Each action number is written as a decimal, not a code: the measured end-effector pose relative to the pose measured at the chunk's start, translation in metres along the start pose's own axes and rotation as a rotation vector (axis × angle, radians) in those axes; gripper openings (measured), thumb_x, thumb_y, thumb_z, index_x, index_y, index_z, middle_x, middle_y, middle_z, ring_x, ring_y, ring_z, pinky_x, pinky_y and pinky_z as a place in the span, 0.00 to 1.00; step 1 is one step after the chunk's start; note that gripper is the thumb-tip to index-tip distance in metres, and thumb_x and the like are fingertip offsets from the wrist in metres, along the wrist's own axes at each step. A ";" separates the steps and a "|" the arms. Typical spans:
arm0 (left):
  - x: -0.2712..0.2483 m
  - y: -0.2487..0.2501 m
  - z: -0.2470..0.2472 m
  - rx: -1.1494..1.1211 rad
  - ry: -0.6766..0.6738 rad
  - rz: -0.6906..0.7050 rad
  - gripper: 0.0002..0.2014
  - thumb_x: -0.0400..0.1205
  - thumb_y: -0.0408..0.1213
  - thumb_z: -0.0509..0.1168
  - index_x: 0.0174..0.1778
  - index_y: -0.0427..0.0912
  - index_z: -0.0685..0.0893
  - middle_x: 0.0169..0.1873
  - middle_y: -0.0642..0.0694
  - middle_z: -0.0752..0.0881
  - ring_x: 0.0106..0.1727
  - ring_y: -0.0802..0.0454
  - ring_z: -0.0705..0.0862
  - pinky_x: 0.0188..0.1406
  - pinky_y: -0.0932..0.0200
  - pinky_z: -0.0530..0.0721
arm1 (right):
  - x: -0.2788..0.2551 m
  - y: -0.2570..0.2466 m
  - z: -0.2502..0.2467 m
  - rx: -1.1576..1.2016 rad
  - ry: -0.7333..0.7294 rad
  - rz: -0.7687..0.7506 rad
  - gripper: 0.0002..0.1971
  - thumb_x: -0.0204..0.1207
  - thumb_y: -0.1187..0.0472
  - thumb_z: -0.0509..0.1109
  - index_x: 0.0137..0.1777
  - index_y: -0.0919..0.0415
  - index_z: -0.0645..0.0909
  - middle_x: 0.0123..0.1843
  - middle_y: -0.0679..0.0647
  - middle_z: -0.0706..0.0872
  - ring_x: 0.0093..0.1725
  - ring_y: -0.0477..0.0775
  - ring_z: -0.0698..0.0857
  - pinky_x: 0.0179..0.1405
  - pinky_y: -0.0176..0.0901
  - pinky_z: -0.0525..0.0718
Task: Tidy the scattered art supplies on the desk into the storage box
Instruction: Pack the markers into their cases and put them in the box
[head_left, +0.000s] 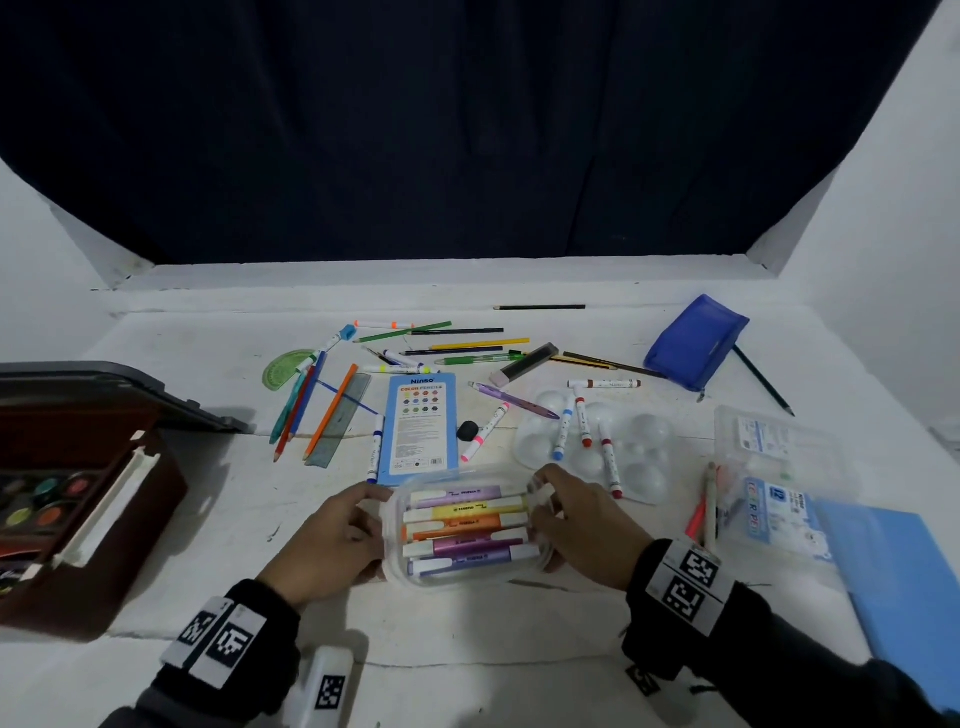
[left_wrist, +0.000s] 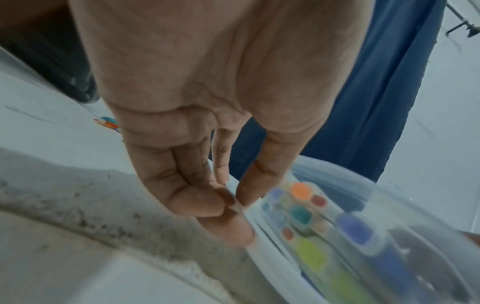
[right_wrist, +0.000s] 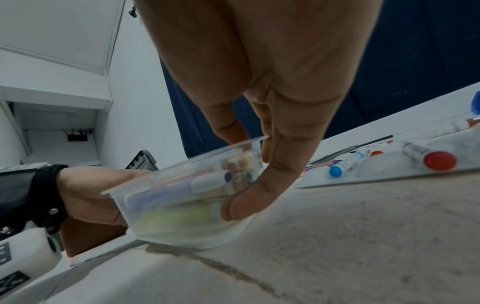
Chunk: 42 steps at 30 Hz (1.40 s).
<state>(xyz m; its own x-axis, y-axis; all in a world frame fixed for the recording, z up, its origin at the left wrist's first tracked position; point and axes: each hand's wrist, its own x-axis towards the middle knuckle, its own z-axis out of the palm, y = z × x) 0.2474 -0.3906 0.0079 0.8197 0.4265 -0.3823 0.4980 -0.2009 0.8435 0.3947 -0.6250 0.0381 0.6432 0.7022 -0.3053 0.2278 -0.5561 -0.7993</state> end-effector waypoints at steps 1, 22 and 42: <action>-0.002 0.002 -0.001 0.012 0.024 0.021 0.20 0.78 0.22 0.70 0.57 0.53 0.84 0.47 0.35 0.86 0.39 0.44 0.89 0.35 0.55 0.88 | -0.001 0.001 -0.002 -0.010 0.007 -0.003 0.06 0.85 0.62 0.60 0.60 0.59 0.72 0.47 0.56 0.87 0.37 0.55 0.91 0.35 0.43 0.91; -0.043 0.028 -0.018 -0.413 0.212 0.309 0.20 0.75 0.25 0.71 0.62 0.44 0.83 0.38 0.38 0.81 0.35 0.42 0.83 0.34 0.51 0.86 | -0.006 0.022 -0.005 0.053 -0.076 0.030 0.08 0.85 0.63 0.61 0.62 0.59 0.73 0.46 0.63 0.87 0.33 0.58 0.91 0.40 0.56 0.91; -0.050 0.020 0.025 0.134 0.137 0.171 0.27 0.78 0.31 0.74 0.70 0.60 0.79 0.37 0.44 0.87 0.25 0.49 0.89 0.32 0.59 0.88 | 0.019 0.011 -0.003 -0.450 -0.090 -0.152 0.35 0.75 0.37 0.68 0.80 0.40 0.63 0.76 0.50 0.74 0.74 0.52 0.72 0.76 0.52 0.70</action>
<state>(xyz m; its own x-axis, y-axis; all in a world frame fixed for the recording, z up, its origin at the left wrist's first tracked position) 0.2237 -0.4379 0.0342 0.8538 0.4899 -0.1759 0.3958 -0.3916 0.8307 0.4116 -0.6193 0.0255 0.5166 0.8153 -0.2616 0.6207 -0.5671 -0.5415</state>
